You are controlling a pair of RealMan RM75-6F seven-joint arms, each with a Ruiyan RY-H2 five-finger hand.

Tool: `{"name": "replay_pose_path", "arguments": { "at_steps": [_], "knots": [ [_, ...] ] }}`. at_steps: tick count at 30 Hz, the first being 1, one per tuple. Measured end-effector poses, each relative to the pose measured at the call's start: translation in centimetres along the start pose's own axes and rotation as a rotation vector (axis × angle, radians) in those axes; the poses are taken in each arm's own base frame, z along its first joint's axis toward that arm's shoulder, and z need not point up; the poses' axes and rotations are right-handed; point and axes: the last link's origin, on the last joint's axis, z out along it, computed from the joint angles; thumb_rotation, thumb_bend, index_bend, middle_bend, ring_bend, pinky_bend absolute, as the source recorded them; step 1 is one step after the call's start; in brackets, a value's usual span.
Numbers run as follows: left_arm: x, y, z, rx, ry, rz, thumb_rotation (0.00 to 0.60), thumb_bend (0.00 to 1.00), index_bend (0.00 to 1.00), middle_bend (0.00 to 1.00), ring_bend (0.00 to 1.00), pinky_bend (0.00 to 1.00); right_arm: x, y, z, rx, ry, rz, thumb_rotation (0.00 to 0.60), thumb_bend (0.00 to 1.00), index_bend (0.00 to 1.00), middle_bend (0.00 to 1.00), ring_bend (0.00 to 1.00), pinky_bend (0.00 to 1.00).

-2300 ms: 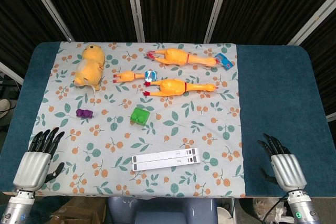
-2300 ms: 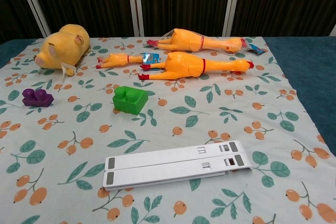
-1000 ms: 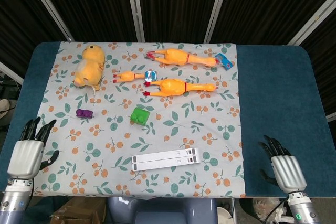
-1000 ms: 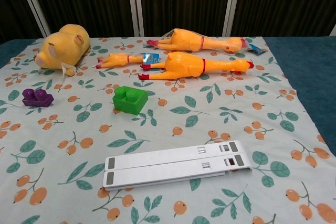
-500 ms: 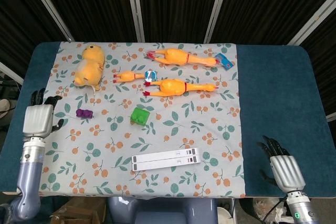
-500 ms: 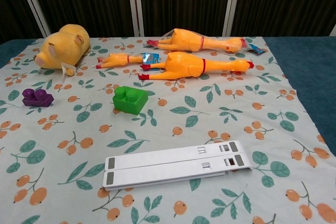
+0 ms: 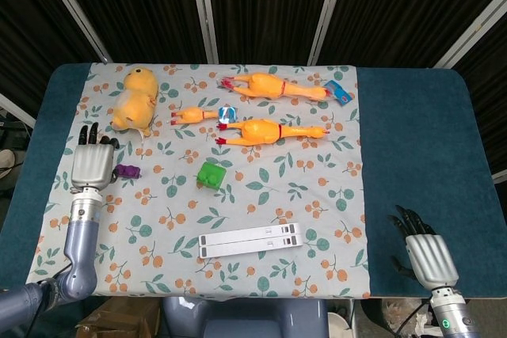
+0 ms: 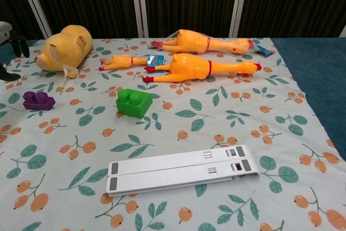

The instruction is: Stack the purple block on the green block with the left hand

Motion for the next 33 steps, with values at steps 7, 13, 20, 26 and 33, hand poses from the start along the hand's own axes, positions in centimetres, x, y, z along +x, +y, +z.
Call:
{"name": "replay_pose_path", "arguments": {
  "at_steps": [7,13,20,26,33],
  "knots": [
    [-1.4,0.5,0.1,0.011,-0.018,0.027,0.6,0.3,0.31,0.33,0.0,0.0,-0.2,0.0,0.0,-0.002,-0.007,-0.005,0.6,0.29,0.19,0.08,0.09,0.27],
    [-2.8,0.1,0.6,0.037,-0.047,0.046,0.6,0.3,0.28,0.32,0.0,0.0,-0.4,0.0,0.1,-0.008,-0.015,-0.011,0.6,0.29,0.18,0.08,0.09,0.27],
    [-3.9,-0.1,1.2,0.043,-0.059,0.065,0.6,0.3,0.28,0.32,0.0,0.0,-0.6,-0.1,0.2,-0.01,-0.02,-0.02,0.6,0.29,0.18,0.08,0.09,0.27],
    [-4.5,0.4,1.5,0.028,-0.068,0.085,0.6,0.3,0.29,0.33,0.01,0.0,-0.7,-0.3,0.3,-0.007,-0.024,-0.022,0.6,0.29,0.18,0.08,0.09,0.27],
    [-5.2,1.6,1.4,0.005,-0.079,0.107,0.6,0.31,0.3,0.33,0.01,0.0,-0.7,-0.2,0.4,-0.01,-0.023,-0.02,0.6,0.29,0.18,0.08,0.09,0.27]
  ]
}}
